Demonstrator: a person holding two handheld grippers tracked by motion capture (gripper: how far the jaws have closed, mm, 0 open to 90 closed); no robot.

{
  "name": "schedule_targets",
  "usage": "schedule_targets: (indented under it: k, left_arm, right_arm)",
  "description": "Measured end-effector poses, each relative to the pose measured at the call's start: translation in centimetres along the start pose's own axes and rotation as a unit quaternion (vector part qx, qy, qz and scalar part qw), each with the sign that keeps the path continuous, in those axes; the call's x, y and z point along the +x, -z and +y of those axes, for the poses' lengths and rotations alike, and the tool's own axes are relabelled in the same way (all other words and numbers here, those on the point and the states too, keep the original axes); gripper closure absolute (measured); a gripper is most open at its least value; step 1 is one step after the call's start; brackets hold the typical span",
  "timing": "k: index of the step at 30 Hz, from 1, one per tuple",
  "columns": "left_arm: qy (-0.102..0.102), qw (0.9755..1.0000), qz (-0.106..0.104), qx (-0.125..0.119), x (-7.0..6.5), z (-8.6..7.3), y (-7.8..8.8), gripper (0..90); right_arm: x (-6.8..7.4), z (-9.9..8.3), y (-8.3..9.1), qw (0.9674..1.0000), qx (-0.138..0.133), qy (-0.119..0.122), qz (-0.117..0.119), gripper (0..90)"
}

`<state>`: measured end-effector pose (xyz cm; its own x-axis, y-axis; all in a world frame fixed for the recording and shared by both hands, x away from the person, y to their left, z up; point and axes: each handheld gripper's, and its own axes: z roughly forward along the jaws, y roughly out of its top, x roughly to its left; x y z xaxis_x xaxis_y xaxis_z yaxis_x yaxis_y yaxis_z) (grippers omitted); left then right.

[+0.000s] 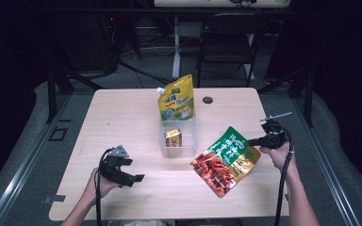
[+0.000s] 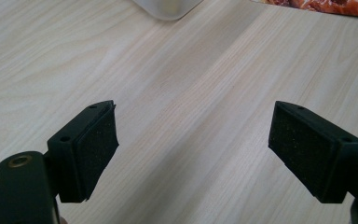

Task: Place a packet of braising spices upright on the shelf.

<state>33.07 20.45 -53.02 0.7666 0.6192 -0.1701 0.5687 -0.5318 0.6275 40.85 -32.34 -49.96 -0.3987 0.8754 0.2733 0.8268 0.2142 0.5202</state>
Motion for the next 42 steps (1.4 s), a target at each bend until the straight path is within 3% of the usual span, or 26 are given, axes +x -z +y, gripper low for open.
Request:
schedule_targets:
  k: [6, 11, 15, 22, 27, 35, 42]
  left_arm:
    - [0.0, 1.0, 0.001, -0.002, 0.2, -0.1, 0.2, 15.2]
    - [0.001, 1.0, 0.004, -0.002, 0.2, -0.2, 0.4, 15.2]
    - [0.004, 1.0, 0.002, -0.003, 0.2, -0.2, 0.4, 15.2]
    - [0.003, 1.0, 0.002, -0.005, 0.3, -0.3, 0.6, 15.2]
    - [0.006, 0.9999, 0.002, -0.008, 0.4, -0.4, 0.7, 15.2]
    - [0.004, 1.0, 0.002, -0.005, 0.5, -0.4, 0.6, 15.2]
    - [0.005, 1.0, 0.002, -0.005, 0.5, -0.4, 0.5, 15.2]
  right_arm:
    - [2.4, 1.6, 1.9, 0.9996, -0.003, 0.029, -0.007, 90.0]
    - [4.7, 3.3, 3.8, 0.9976, -0.013, 0.067, -0.01, 90.0]
    - [7.2, 4.8, 5.2, 0.9938, -0.012, 0.109, -0.018, 90.0]
    - [10.8, 7.1, 6.8, 0.9868, -0.018, 0.159, -0.027, 90.0]
    - [11.8, 8.1, 7.3, 0.9837, -0.019, 0.176, -0.034, 90.0]
    - [12.6, 9.7, 8.1, 0.9803, -0.023, 0.193, -0.037, 90.0]
    - [12.8, 11.4, 8.7, 0.9752, -0.027, 0.214, -0.051, 90.0]
